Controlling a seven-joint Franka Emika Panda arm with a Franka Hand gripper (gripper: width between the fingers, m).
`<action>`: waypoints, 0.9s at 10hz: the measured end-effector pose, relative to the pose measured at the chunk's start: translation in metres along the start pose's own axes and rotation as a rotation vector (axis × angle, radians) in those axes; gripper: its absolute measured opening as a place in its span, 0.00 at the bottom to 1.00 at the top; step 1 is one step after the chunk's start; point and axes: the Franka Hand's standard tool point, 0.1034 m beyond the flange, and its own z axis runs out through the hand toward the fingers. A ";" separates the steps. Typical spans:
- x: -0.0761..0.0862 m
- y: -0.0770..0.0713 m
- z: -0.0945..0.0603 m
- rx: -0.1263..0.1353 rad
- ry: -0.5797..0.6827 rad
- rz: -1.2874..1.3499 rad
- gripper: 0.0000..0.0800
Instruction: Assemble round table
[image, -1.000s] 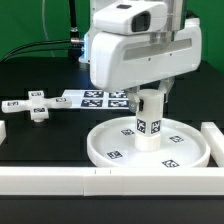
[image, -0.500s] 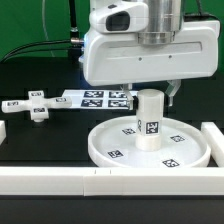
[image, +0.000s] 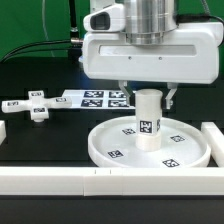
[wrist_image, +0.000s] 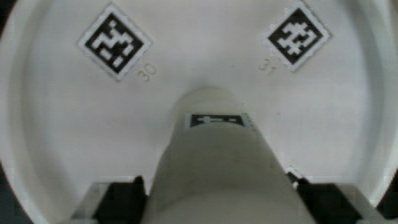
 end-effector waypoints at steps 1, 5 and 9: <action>0.000 0.000 0.000 0.001 0.000 0.068 0.51; 0.000 -0.002 0.000 0.003 0.001 0.146 0.61; 0.002 -0.005 -0.002 0.001 0.012 -0.115 0.81</action>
Offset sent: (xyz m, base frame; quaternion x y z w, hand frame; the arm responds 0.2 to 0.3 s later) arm 0.0000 0.0000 0.0000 0.0000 0.0000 0.1296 0.9916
